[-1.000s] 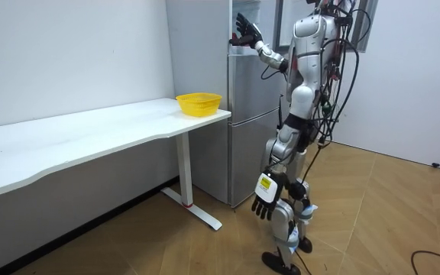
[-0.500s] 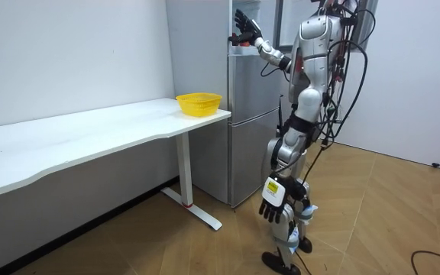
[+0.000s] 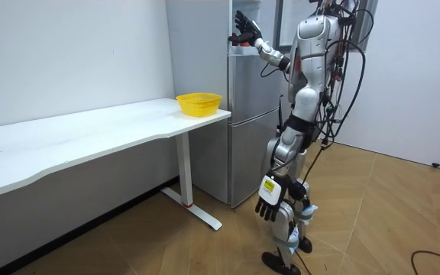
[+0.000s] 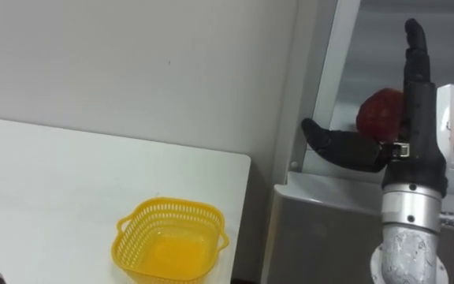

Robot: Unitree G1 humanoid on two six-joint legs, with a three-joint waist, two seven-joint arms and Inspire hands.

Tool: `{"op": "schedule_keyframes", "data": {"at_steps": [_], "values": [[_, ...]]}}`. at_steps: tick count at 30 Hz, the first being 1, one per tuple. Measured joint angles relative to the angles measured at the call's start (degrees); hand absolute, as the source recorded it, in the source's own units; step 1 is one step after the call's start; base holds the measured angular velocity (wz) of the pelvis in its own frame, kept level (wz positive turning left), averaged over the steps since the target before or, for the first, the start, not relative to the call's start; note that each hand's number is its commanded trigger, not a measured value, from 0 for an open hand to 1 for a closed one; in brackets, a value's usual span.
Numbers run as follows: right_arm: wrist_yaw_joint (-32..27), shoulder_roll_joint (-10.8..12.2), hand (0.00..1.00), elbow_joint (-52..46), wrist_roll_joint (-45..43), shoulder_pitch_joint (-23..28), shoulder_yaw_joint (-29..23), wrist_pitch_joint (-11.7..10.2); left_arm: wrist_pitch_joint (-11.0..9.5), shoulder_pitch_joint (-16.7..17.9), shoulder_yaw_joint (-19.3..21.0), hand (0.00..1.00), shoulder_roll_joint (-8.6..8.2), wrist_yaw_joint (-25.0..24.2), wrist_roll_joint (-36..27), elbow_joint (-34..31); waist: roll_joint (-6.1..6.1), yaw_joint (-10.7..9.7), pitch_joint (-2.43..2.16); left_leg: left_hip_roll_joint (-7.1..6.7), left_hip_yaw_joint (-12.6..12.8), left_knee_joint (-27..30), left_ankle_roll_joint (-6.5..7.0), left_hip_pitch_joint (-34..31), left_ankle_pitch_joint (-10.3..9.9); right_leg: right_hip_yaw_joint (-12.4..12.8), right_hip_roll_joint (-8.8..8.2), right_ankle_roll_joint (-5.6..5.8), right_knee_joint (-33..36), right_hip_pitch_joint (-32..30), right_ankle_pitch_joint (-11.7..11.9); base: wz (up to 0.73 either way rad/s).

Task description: Retrieve from the upper fridge

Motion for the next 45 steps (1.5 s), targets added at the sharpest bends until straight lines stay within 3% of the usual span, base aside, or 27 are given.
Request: {"op": "schedule_keyframes", "data": {"at_steps": [6,11,37,45], "values": [[-1.95,-0.19,0.0,-3.59,0.3,-0.05,-0.9,-0.69,-1.37,0.95,0.01,0.0,0.0,0.35,0.04,0.02,-0.24,-0.65,-0.22,0.03,0.11,-0.04,0.0,-0.09,0.0,-0.03,0.01,0.0,0.02,-0.1,0.0,0.0],[-5.38,-0.72,0.0,-6.99,-0.13,-0.16,-2.56,-3.62,-1.54,1.61,-0.01,0.0,-0.05,0.35,0.01,0.03,-0.26,-0.8,-0.65,0.07,0.07,-0.05,0.0,0.14,0.0,-0.06,0.05,0.01,0.07,0.17,0.0,0.0],[-6.67,-2.56,0.0,-8.39,0.67,-0.16,-2.89,-4.83,-1.54,0.34,-0.11,0.0,-0.34,0.16,-0.36,0.95,0.15,-1.09,-0.05,0.09,-0.11,-0.73,0.0,0.77,-0.02,-0.15,0.03,0.03,0.07,0.61,-0.01,0.0],[-5.63,-2.67,0.0,-1.23,0.48,-0.59,-2.93,-4.66,-1.54,0.01,-0.09,0.0,0.55,-0.03,0.04,0.84,-0.97,-0.87,0.07,0.06,-0.22,-0.07,0.0,1.04,-0.02,-0.14,-0.01,0.03,0.22,0.95,-0.01,0.0]]}}
